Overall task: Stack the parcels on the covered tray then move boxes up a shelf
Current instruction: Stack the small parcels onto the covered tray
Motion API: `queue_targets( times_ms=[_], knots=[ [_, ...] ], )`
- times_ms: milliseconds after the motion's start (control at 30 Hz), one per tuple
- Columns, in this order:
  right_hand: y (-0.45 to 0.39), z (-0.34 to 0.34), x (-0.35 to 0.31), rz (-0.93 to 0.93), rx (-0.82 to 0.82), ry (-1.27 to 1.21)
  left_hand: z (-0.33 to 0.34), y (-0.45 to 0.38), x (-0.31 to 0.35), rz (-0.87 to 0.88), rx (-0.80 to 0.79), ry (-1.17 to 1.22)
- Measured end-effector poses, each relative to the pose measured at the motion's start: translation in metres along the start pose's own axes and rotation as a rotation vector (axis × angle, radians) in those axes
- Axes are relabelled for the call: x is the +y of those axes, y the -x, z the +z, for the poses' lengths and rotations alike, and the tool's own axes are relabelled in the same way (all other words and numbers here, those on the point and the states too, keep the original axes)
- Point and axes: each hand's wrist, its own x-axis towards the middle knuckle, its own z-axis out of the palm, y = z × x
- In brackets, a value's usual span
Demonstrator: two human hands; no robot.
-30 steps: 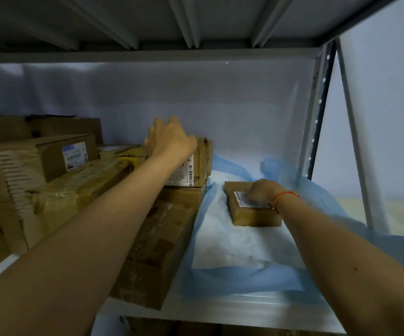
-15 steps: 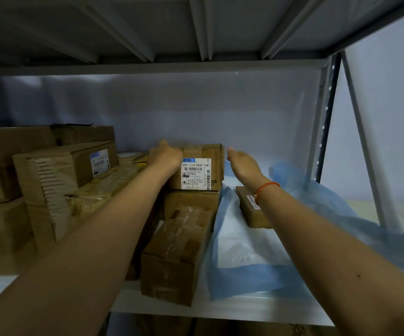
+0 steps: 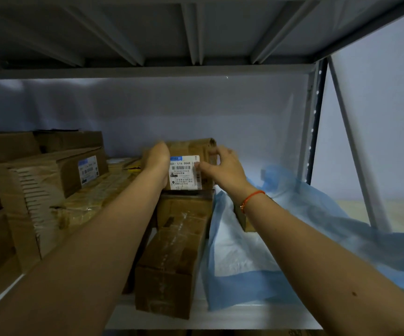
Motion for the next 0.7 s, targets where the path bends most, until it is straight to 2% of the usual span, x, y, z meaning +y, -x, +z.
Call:
queue_targets(
  times_ms=[133, 300, 400, 567, 633, 700],
  knots=[
    [0.002, -0.018, -0.005, -0.124, 0.009, -0.137, 0.015, -0.003, 0.010, 0.065, 0.024, 0.026],
    [-0.003, -0.051, 0.013, -0.107, 0.069, -0.126, 0.044, 0.002, 0.018, 0.149, -0.041, -0.017],
    [-0.003, -0.078, 0.028, -0.042, 0.162, -0.139, 0.064, 0.034, 0.025, 0.216, -0.156, -0.039],
    [-0.002, -0.128, 0.064, 0.091, 0.513, 0.070, 0.093, 0.048, 0.031, 0.429, -0.063, -0.261],
    [-0.002, -0.143, 0.082, 0.184, 0.578, 0.182, 0.102, 0.042, 0.029, 0.467, -0.059, -0.282],
    [-0.001, -0.152, 0.102, 0.277, 0.570, 0.284, 0.108, 0.039, 0.024, 0.474, -0.068, -0.311]
  ],
)
